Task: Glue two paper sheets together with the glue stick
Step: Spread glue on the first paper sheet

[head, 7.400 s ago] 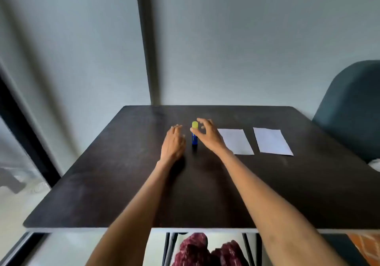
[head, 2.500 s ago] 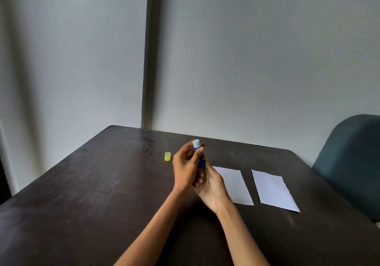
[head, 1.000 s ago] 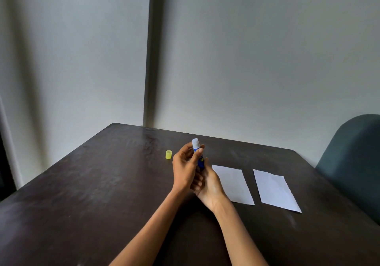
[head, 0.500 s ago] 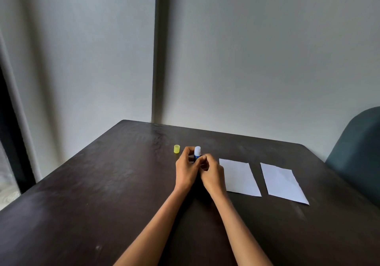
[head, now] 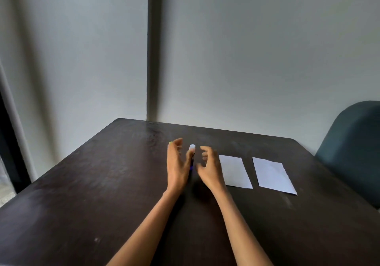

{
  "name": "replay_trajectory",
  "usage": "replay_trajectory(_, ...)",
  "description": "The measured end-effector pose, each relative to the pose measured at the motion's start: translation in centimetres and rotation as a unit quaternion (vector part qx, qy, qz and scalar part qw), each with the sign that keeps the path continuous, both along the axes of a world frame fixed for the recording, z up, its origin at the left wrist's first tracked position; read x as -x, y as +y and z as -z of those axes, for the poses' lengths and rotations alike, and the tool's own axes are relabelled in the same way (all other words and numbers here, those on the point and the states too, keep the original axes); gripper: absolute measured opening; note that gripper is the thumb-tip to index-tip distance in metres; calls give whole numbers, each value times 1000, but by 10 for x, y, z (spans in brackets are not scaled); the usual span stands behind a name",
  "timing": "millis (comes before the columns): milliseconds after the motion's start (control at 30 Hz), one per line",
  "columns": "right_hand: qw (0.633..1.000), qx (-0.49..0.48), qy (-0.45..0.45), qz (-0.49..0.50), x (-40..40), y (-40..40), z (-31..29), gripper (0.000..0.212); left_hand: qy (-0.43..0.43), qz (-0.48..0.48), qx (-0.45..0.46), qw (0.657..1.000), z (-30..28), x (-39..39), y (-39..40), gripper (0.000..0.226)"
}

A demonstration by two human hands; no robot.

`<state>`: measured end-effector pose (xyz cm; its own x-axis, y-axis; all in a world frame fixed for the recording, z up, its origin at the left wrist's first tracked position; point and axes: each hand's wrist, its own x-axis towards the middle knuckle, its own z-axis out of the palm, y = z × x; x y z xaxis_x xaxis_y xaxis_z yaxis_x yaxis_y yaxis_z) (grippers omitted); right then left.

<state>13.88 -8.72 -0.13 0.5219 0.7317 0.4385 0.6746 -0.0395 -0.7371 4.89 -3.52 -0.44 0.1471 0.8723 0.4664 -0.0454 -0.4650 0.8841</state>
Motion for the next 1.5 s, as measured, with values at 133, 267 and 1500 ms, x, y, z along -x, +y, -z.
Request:
replay_trajectory(133,988,-21,-49,143,-24,-39,-10,31,46,69,-106,991,-4,0,-42,10)
replay_trajectory(267,979,103,-94,152,-49,-72,-1,41,89,164,153,971,-10,-28,-65,34)
replay_trajectory(1500,966,257,23,-16,12,-62,-17,32,578,101,-124,800,-14,106,-6,31)
